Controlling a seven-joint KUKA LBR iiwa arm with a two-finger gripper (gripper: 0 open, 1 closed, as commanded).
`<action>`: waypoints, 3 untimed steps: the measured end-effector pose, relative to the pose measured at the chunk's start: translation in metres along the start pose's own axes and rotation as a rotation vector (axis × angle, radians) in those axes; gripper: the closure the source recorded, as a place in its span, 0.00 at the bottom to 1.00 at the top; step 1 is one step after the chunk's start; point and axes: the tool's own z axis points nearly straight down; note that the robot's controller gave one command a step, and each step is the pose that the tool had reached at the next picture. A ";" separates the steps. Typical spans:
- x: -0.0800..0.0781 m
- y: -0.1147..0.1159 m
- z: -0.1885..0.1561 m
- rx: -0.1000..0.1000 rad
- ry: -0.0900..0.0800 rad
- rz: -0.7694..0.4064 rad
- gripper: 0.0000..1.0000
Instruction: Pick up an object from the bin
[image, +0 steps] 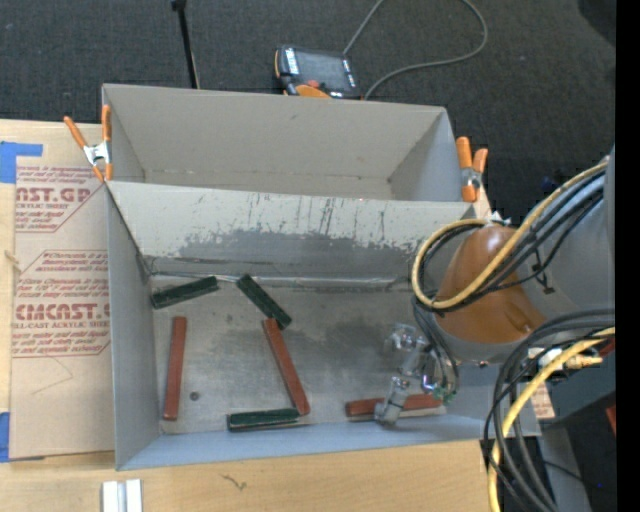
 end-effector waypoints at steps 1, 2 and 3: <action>0.015 0.045 -0.008 -0.002 -0.003 0.120 0.00; 0.000 0.072 -0.002 0.000 -0.004 -0.214 0.00; 0.031 0.087 -0.002 -0.002 -0.011 -0.306 0.00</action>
Offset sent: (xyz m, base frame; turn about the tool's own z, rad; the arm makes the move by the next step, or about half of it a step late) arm 0.0019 0.0453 0.0086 0.1228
